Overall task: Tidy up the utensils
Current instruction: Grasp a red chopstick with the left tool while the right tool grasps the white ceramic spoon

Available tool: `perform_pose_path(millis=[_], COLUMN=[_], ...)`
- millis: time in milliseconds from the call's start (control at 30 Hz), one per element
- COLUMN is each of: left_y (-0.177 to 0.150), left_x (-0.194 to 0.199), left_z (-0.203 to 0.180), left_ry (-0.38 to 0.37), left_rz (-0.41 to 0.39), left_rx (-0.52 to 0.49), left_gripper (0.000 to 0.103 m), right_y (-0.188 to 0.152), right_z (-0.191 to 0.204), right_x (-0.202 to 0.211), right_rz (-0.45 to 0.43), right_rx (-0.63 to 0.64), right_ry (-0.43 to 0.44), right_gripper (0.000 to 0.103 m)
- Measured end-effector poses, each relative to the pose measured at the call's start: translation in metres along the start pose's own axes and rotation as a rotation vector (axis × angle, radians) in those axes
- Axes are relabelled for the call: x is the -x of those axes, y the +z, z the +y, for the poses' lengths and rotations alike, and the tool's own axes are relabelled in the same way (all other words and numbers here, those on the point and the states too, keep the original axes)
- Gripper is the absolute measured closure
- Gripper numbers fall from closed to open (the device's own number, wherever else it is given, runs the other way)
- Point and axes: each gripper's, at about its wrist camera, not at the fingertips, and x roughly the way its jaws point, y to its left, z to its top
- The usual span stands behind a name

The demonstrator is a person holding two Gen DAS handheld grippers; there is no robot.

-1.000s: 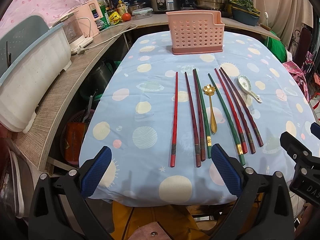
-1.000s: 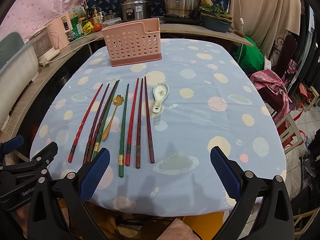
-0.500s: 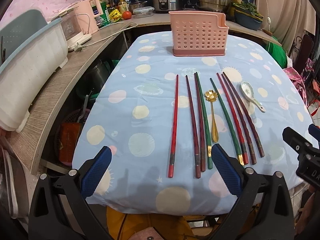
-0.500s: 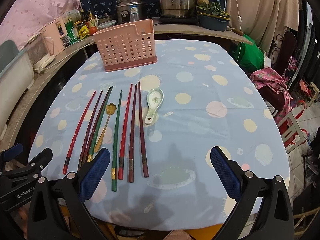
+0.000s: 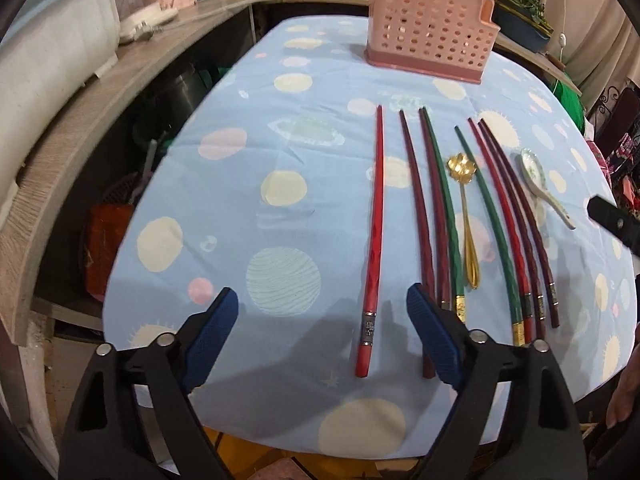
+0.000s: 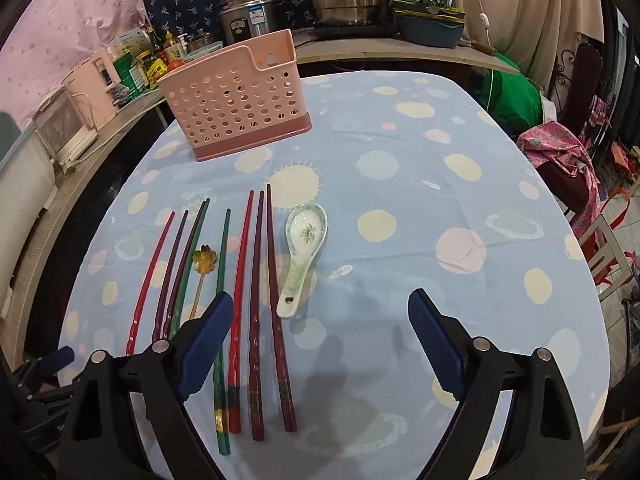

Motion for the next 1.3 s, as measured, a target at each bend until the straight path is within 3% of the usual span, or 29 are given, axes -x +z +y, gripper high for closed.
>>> perform_pose_path(millis=[233, 400, 467, 633, 833, 1033, 1100, 1167, 1300], left_y=[-0.006, -0.008, -0.008, -0.009, -0.010, -0.009, -0.010, -0.010, -0.010], left_x=[-0.017, -0.015, -0.013, -0.011, -0.010, -0.009, -0.010, -0.010, -0.010], left_z=[0.001, 0.000, 0.001, 0.000, -0.007, -0.010, -0.010, -0.010, -0.010], left_ry=[-0.035, -0.036, -0.039, -0.058, -0.083, -0.089, -0.090, -0.091, -0.093], left_rz=[0.059, 0.046, 0.046, 0.052, 0.057, 0.057, 0.060, 0.063, 0.064], left_rx=[-0.005, -0.015, -0.014, -0.018, -0.034, -0.040, -0.038, -0.034, -0.032], left_gripper=[0.041, 0.052, 0.067, 0.092, 0.096, 0.096, 0.096, 0.096, 0.096], right_y=[0.010, 0.011, 0.009, 0.002, -0.004, -0.005, -0.004, -0.001, 0.008], right_z=[0.003, 0.005, 0.005, 0.000, -0.004, -0.005, -0.007, -0.009, -0.009], right_x=[-0.024, -0.041, -0.047, -0.059, -0.062, -0.058, -0.053, -0.047, -0.041], right_rz=[0.019, 0.059, 0.076, 0.113, 0.120, 0.122, 0.115, 0.096, 0.072], right_rx=[-0.004, -0.019, -0.018, -0.038, -0.037, -0.032, -0.048, -0.063, -0.072], right_ry=[0.006, 0.026, 0.028, 0.038, 0.050, 0.064, 0.077, 0.088, 0.115], right_gripper=[0.037, 0.048, 0.056, 0.070, 0.090, 0.090, 0.084, 0.070, 0.070])
